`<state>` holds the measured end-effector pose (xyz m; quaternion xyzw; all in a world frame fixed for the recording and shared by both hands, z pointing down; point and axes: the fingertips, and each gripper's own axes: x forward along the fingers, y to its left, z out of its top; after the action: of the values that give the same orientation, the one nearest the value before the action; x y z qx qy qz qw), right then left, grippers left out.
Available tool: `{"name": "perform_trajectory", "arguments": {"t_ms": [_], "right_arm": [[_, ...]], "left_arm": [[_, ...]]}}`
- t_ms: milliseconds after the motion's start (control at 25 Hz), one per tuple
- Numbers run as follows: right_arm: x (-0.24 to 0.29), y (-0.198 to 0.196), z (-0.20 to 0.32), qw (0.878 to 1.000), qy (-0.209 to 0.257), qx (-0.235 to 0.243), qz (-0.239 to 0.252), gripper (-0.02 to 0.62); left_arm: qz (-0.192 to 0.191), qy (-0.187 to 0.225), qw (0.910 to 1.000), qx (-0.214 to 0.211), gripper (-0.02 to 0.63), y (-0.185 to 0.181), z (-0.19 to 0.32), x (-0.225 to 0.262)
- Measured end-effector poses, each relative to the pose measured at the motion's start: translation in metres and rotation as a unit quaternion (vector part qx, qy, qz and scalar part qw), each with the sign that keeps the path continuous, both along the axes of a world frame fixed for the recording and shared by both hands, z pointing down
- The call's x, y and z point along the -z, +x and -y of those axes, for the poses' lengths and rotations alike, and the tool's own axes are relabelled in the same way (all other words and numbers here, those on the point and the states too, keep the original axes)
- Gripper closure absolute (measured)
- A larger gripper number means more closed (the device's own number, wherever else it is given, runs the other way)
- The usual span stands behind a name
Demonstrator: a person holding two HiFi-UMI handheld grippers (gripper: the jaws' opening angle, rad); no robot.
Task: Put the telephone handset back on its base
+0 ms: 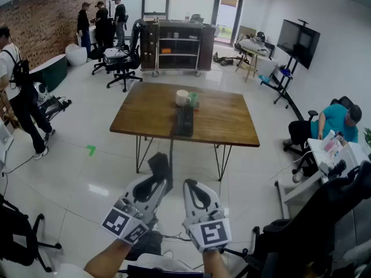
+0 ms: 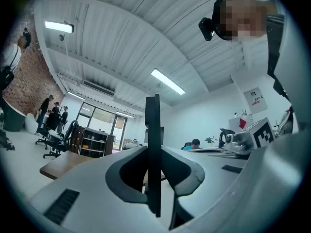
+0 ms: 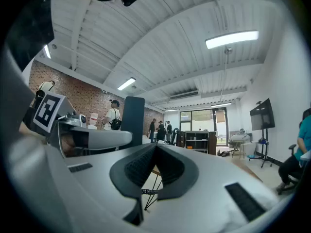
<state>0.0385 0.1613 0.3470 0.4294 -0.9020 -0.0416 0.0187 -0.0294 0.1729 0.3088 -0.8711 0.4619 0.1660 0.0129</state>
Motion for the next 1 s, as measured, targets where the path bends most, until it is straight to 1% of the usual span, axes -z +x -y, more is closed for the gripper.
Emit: {"name": "perform_trajectory", "arguments": {"t_ms": [200,440,600,760,1000], "right_arm": [[-0.002,0.004,0.007,1.0,0.004,-0.002,-0.006,0.595],[-0.006,0.008,0.023,1.0,0.003,-0.009,-0.014,0.595],[-0.008,0.007,0.042,1.0,0.001,-0.008,-0.019,0.595],[-0.007,0.008,0.064,1.0,-0.004,-0.014,-0.012,0.595],[-0.012,0.006,0.094,1.0,-0.007,-0.008,-0.024,0.595]], "left_arm": [[-0.003,-0.001,1.0,0.001,0.534,-0.001,0.01,-0.004],[-0.007,0.0,0.9999,-0.009,0.534,0.005,0.028,-0.006],[-0.01,-0.002,0.9998,-0.015,0.534,0.007,0.048,-0.009],[-0.012,-0.008,0.9997,-0.019,0.534,0.008,0.068,-0.012],[-0.015,-0.012,0.9997,-0.016,0.534,0.006,0.099,-0.014]]}}
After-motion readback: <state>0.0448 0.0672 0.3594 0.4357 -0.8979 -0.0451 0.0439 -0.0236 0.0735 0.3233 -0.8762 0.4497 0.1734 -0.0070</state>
